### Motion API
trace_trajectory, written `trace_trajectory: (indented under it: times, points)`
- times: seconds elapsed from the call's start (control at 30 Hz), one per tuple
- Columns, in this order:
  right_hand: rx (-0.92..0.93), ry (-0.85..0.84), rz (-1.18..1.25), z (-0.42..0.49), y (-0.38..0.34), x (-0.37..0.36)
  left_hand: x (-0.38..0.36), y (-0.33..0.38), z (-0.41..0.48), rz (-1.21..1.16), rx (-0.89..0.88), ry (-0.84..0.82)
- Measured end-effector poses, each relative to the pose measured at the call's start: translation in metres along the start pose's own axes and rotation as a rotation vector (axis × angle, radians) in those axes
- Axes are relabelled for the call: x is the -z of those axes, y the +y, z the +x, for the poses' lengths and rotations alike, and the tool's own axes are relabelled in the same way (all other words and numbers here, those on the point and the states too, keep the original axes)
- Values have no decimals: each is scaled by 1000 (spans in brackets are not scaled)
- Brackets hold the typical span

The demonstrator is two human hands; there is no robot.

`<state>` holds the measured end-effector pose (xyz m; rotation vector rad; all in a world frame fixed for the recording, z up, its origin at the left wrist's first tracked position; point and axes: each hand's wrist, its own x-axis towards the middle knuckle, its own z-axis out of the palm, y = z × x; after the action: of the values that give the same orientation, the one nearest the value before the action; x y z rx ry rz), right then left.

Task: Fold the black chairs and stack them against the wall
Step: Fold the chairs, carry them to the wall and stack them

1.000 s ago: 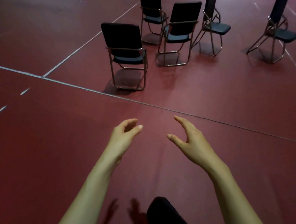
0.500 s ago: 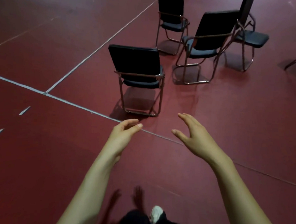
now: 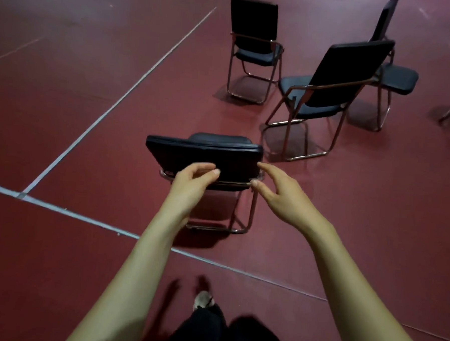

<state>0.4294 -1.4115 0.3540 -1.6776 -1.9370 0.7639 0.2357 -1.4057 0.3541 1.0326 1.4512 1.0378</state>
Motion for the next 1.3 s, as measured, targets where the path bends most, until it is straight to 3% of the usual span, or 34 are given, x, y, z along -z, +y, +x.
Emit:
trace_trajectory:
  times: [0.37, 0.63, 0.8, 1.0, 1.3]
  points:
    - [-39, -113, -35, 279, 17, -23, 26, 44, 288, 174, 58, -58]
    - [-164, -271, -93, 532, 76, -64, -3, 41, 547, 556, 198, -171]
    - [-304, -393, -142, 628, 144, -132, -20, -29, 653, 772, 275, -225]
    - [-467, -571, -256, 664, 249, -218, -14, -155, 716, 1011, 402, -404]
    - [-484, -618, -390, 705, 363, -301, -40, -280, 801, 1193, 296, -436]
